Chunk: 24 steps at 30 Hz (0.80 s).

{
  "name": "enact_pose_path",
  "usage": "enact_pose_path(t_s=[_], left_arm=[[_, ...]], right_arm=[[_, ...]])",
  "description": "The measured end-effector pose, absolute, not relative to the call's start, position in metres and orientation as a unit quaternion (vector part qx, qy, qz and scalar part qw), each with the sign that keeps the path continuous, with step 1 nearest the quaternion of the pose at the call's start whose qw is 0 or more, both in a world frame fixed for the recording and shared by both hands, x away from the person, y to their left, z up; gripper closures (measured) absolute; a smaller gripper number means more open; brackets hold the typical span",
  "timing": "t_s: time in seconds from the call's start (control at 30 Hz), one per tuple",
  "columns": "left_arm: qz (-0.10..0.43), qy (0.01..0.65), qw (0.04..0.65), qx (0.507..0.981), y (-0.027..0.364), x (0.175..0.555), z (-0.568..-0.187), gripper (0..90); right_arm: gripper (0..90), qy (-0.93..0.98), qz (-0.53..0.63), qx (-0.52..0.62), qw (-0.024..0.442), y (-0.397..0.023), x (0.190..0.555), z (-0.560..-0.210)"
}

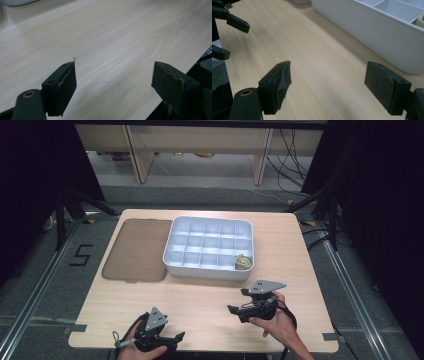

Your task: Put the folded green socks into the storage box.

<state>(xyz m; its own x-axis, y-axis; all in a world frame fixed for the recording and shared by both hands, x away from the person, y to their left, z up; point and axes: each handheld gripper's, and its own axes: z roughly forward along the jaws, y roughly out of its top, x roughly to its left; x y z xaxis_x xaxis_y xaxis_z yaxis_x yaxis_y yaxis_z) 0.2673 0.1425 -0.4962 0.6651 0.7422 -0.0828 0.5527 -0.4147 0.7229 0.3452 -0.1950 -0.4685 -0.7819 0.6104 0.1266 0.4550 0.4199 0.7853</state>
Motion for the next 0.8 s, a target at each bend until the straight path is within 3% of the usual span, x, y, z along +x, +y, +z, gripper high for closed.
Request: enact_pose_path(t_s=[0.8], left_arm=[[0.128,0.39,0.376,0.831,0.144,0.257,-0.499,19.1]], right_arm=[[19.6,0.842,0.403,0.348,0.087,-0.217,0.302,-0.494]])
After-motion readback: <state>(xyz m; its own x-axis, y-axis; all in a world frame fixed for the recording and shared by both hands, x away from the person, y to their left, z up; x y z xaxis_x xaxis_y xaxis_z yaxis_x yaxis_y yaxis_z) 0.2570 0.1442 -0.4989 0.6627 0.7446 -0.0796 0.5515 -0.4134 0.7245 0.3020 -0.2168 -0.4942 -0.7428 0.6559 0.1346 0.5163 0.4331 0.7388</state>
